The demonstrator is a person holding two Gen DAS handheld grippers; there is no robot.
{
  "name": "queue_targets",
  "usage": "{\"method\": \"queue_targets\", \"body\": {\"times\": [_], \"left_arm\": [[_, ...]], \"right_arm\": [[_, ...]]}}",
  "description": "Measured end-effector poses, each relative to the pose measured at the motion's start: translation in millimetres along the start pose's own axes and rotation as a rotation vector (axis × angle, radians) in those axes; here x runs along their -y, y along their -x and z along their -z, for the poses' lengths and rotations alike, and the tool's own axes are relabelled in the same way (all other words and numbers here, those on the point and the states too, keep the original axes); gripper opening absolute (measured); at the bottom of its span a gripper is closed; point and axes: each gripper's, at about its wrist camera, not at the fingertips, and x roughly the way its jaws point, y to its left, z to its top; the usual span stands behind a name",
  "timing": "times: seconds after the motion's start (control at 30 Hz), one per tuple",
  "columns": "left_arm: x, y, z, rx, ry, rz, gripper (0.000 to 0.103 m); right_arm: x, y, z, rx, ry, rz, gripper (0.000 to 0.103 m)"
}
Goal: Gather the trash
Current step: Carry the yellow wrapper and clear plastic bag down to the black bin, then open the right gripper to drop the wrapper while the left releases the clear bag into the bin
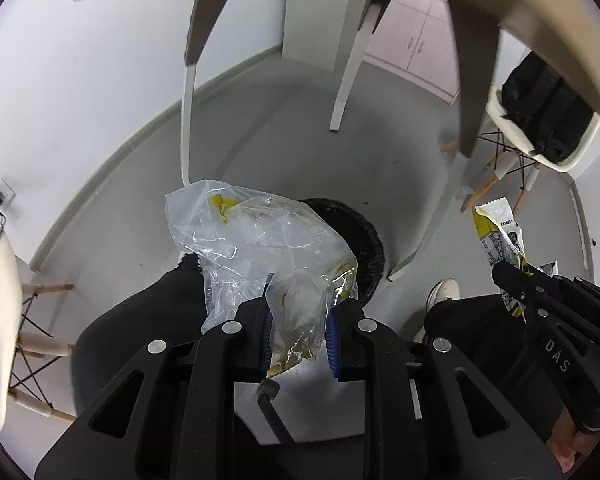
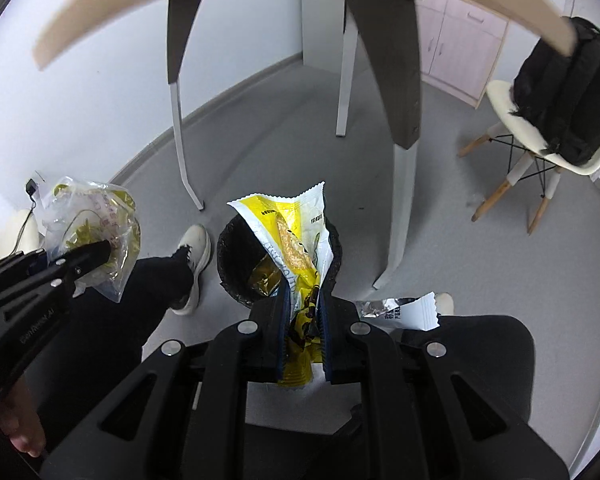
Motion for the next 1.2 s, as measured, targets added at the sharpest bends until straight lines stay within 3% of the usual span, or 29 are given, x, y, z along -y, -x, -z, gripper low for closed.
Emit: {"method": "queue_targets", "body": {"times": [0.53,0.93,1.13,1.2], "left_arm": [[-19.4,-120.4,-43.4,-0.095,0.003,-0.009,0.021],[-31.1,-138.7,-50.3,-0.101,0.011,-0.016,0.021],[-34.0,-145.7,-53.3,-0.097,0.018,-0.041,0.021],[-34.2,-147.3,-53.3,-0.1,0.024,-0.042,0.021]], "right_arm": [[-28.8,-132.3,-56.2,-0.118,0.018,-0.051,0.012],[-23.4,-186.1,-78.2,-0.156,0.014,-0.06,0.016],[-29.2,-199.2,-87.4,-0.14,0.043,-0.067,0.03],[-31.2,-203.3,-89.7,-0.135,0.053,-0.072,0.04]]}}
